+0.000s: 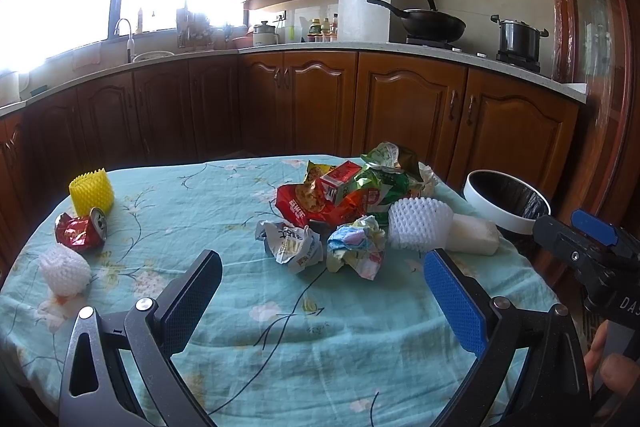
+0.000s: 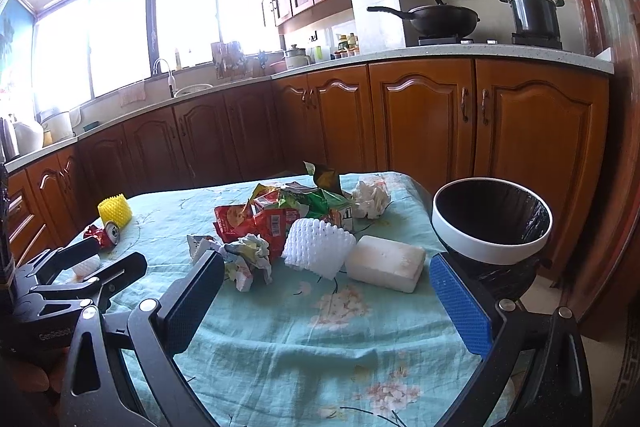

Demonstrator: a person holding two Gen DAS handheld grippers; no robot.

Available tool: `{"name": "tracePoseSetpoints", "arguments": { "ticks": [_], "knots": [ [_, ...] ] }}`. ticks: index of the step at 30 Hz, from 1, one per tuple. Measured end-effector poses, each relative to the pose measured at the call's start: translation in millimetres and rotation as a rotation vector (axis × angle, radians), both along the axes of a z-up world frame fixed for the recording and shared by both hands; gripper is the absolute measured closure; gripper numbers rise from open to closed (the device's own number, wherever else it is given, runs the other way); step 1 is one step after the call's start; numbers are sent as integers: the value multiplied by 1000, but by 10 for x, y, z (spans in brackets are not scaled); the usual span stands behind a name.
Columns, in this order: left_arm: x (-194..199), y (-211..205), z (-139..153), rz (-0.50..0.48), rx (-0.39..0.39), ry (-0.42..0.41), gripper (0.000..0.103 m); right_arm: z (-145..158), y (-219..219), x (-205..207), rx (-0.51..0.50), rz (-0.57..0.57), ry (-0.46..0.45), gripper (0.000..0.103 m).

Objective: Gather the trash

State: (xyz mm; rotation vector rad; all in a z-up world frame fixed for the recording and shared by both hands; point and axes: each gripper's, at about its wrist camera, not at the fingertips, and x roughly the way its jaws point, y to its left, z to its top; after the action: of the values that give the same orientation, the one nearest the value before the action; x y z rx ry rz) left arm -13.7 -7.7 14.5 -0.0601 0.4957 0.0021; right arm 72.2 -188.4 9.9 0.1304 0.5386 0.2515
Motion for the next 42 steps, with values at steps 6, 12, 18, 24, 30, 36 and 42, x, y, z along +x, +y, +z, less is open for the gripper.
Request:
{"name": "tracePoseSetpoints", "arguments": {
  "ticks": [6, 12, 18, 24, 30, 36, 42],
  "knots": [
    [-1, -7, -8, 2, 4, -1, 2, -10, 4, -5, 9, 6, 3, 0],
    [7, -1, -22, 1, 2, 0, 2, -22, 13, -4, 15, 8, 6, 0],
    [7, -9, -34, 0, 2, 1, 2, -36, 15, 2, 27, 12, 16, 0],
    [18, -10, -57, 1, 0, 4, 2, -41, 12, 3, 32, 14, 19, 0],
    [34, 7, -78, 1, -4, 10, 2, -57, 17, 15, 36, 19, 25, 0],
    [62, 41, -106, 8, -10, 20, 2, -82, 53, 36, 39, 29, 33, 0],
    [111, 96, -146, 18, -20, 36, 2, -110, 63, 79, 41, 31, 48, 0]
  ]
}}
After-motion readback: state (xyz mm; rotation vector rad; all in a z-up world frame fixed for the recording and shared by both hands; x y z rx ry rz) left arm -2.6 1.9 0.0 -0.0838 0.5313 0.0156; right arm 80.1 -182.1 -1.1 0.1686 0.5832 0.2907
